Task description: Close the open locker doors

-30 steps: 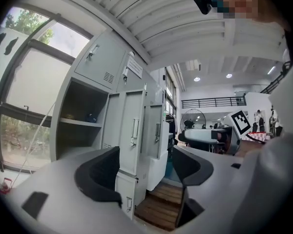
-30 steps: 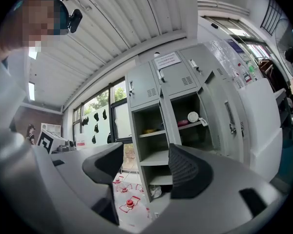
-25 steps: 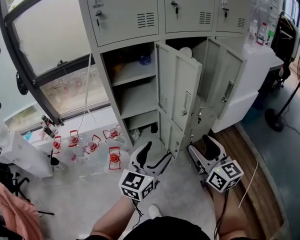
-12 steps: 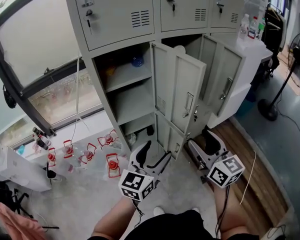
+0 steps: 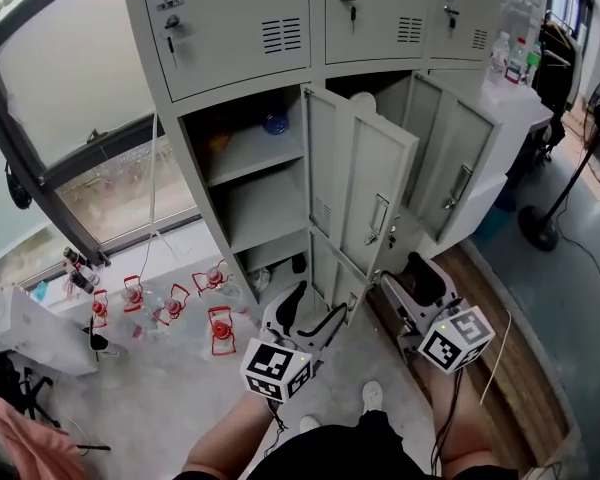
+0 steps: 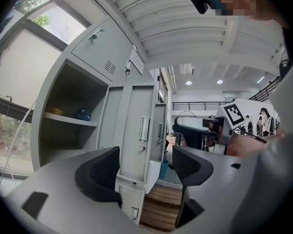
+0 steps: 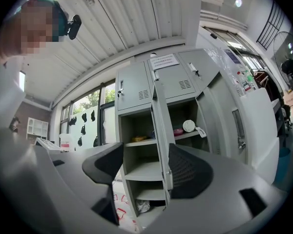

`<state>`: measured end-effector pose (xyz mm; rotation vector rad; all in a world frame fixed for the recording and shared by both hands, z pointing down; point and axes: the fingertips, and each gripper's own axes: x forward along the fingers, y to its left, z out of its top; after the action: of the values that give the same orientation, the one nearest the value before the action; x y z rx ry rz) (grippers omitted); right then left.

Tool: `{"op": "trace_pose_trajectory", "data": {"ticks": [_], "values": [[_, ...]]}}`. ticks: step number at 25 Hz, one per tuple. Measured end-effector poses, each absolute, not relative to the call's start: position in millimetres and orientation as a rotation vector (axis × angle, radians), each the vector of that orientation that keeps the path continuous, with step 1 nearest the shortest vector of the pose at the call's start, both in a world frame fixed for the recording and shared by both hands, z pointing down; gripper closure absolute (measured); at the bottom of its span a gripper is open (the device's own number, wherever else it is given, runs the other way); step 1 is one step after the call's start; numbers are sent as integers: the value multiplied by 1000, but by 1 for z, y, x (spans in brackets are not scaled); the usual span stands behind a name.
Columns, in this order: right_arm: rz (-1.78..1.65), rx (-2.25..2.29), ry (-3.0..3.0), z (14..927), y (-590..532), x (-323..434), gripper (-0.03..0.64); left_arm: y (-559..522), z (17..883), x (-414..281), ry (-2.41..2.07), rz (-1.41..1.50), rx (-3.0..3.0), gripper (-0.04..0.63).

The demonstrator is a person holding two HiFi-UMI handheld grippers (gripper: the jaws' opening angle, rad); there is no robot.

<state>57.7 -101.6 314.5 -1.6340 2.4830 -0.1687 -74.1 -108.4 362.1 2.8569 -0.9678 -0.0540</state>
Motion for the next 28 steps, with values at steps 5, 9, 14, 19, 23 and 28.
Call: {"op": "trace_pose_trajectory", "data": {"ticks": [5, 9, 14, 19, 23, 28], "values": [[-153, -1573, 2524, 308, -122, 81, 330, -126, 354, -43, -1013, -51, 2864, 252], [-155, -1528, 2567, 310, -140, 105, 330, -143, 349, -10, -1045, -55, 2866, 252], [-165, -1465, 2605, 313, -159, 132, 328, -162, 345, 24, -1102, -57, 2853, 252], [-189, -1397, 2623, 317, -175, 153, 330, -178, 347, 49, -1162, -51, 2833, 252], [-203, -1340, 2644, 320, -188, 164, 330, -190, 349, 62, -1220, -45, 2815, 252], [-232, -1260, 2668, 324, -204, 171, 331, -204, 348, 74, -1309, -41, 2798, 252]]}}
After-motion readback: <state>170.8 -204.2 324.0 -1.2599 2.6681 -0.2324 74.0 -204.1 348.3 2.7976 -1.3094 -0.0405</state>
